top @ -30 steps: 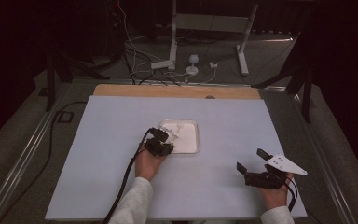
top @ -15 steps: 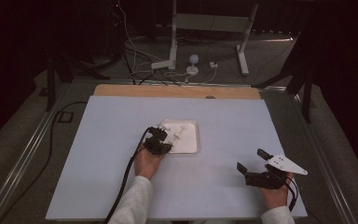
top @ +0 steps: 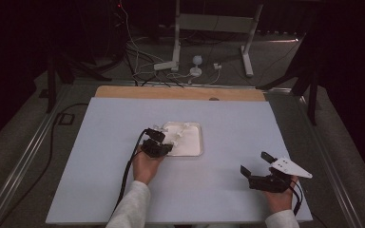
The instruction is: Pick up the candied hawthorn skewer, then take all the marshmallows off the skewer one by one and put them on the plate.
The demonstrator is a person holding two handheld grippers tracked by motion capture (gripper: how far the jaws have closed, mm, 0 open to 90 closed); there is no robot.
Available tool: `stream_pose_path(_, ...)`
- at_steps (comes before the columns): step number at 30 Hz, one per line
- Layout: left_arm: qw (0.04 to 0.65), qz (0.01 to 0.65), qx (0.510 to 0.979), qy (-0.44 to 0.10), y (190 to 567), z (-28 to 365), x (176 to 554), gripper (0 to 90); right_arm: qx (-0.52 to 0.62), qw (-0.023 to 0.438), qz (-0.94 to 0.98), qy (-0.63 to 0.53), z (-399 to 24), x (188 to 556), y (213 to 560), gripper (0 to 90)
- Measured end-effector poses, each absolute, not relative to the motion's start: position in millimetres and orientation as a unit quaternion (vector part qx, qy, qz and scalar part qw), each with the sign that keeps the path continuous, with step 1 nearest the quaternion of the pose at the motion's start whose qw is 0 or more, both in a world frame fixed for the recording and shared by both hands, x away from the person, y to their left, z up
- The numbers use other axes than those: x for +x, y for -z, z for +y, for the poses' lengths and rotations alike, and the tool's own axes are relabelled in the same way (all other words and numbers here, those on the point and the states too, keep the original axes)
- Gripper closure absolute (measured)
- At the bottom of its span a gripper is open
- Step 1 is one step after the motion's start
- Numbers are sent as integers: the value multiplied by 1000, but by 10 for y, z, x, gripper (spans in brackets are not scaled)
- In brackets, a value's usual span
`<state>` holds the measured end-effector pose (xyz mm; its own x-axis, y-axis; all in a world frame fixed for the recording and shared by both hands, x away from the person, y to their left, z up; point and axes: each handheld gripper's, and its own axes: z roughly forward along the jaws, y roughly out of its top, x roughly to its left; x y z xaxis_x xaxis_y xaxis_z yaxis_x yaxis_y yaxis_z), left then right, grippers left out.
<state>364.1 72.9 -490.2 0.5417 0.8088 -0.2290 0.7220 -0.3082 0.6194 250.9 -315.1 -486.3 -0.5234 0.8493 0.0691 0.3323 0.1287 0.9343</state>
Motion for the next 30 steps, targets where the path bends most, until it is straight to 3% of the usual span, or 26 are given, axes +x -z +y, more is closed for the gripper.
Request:
stream_pose_path(20, 402, 466, 785, -76, 4838, 930, 3440, 899, 420, 255, 708, -508, -3143, 2519, 4868, 0)
stream_pose_path(30, 437, 453, 772, -91, 4877, 1098, 3190, 899, 447, 232, 692, -517, -3147, 2542, 4843, 0)
